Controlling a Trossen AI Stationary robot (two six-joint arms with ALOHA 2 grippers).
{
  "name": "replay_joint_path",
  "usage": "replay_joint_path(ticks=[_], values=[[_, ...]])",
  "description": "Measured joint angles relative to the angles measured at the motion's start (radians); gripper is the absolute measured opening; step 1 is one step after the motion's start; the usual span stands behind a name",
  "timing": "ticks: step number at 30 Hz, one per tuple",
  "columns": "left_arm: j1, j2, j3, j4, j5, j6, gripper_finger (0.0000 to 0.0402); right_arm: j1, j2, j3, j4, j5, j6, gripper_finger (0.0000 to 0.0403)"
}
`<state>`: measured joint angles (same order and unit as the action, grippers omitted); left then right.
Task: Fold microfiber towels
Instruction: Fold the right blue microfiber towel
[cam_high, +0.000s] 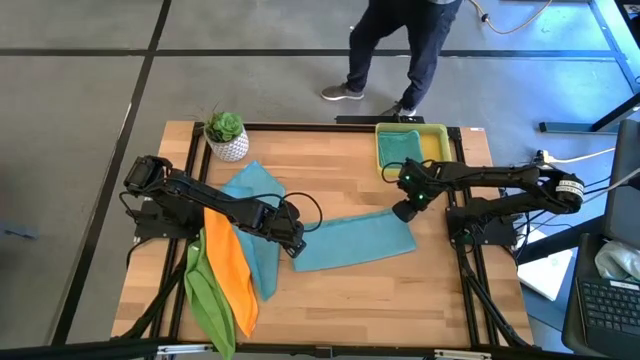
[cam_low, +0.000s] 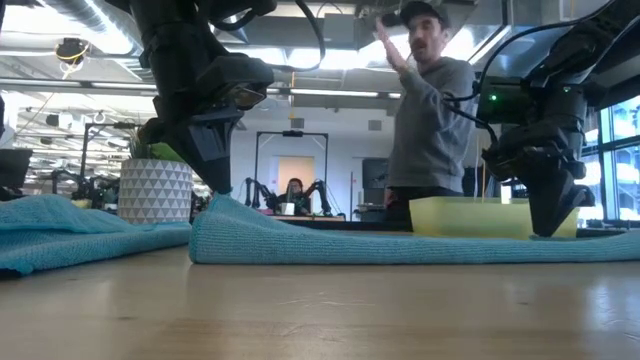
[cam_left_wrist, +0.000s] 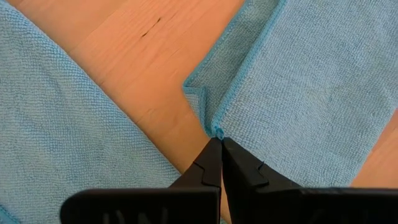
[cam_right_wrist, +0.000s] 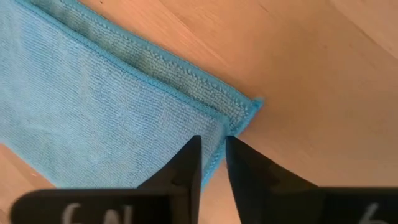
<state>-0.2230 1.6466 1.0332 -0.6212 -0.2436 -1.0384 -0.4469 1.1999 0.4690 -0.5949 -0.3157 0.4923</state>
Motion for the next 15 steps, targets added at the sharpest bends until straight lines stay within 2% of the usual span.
replay_joint_path(ticks=[7,15], values=[[0.000,0.000,0.000,0.000,0.001,0.000,0.0000,0.000,0.000,0.000,0.000,0.009,0.002,0.0118],[0.000,0.000,0.000,0.000,0.001,0.000,0.0000,0.000,0.000,0.000,-0.003,0.021,0.010,0.0097]])
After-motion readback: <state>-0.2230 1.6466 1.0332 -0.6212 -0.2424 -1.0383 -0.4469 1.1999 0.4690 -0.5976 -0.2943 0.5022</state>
